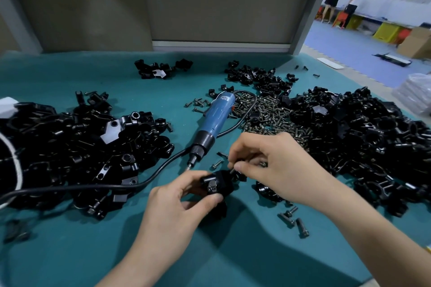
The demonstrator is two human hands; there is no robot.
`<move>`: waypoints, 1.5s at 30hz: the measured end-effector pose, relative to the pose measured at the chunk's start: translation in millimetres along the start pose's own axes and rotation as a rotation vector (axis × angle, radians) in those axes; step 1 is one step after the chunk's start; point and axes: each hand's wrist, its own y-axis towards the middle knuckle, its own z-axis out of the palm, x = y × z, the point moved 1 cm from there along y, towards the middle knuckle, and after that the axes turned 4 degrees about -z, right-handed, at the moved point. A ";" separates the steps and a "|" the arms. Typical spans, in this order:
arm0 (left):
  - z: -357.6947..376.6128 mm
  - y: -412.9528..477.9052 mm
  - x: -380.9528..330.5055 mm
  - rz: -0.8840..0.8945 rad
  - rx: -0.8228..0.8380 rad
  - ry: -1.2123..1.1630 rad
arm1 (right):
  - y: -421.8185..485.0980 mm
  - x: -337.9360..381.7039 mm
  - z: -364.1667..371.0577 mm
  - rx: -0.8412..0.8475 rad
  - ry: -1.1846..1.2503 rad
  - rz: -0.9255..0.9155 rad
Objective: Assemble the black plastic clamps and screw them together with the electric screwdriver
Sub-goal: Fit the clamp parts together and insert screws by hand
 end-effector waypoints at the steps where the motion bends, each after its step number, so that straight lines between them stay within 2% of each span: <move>1: -0.2 0.4 -0.2 -0.006 -0.001 0.010 | 0.0 2.7 -0.2 0.004 -0.072 -0.021; 6: -0.2 0.6 -4.7 -0.013 -0.023 0.114 | 6.5 16.7 2.5 0.191 -0.419 -0.166; 10: -0.9 -0.7 -5.6 -0.024 -0.038 0.112 | 13.6 16.5 7.5 0.274 -0.462 -0.149; 12: -0.4 -0.6 -5.2 -0.020 -0.043 0.102 | 12.5 11.7 5.5 0.270 -0.315 -0.138; 14: 0.2 -0.9 -4.4 -0.015 -0.043 0.093 | 11.1 2.6 2.0 0.245 -0.064 -0.061; 18: 1.2 -1.2 -2.5 -0.015 -0.037 0.089 | 7.8 -14.5 5.1 0.243 0.491 0.274; 20: 1.6 -1.5 -2.6 -0.012 -0.032 0.089 | 6.1 -16.8 8.8 0.253 0.676 0.395; 24: 2.1 -1.7 -3.2 -0.010 -0.035 0.082 | 2.8 -17.7 15.2 0.275 0.782 0.441; 31: -0.9 -2.6 -8.9 0.125 -0.093 0.125 | 0.8 -8.4 35.6 -0.052 0.961 0.383; 33: -2.7 -2.3 -11.6 0.177 -0.106 0.120 | 2.5 0.9 39.6 -0.078 1.030 0.345; 37: 1.6 -6.4 -21.4 0.261 -0.092 -0.031 | 6.7 20.6 50.4 -0.073 1.124 0.304; 40: 4.3 -8.8 -27.6 0.155 -0.093 -0.266 | 11.0 26.3 55.1 -0.062 1.198 0.340; 45: -1.5 -5.1 -31.0 -0.025 -0.107 -0.405 | 15.9 24.6 56.9 -0.056 1.228 0.386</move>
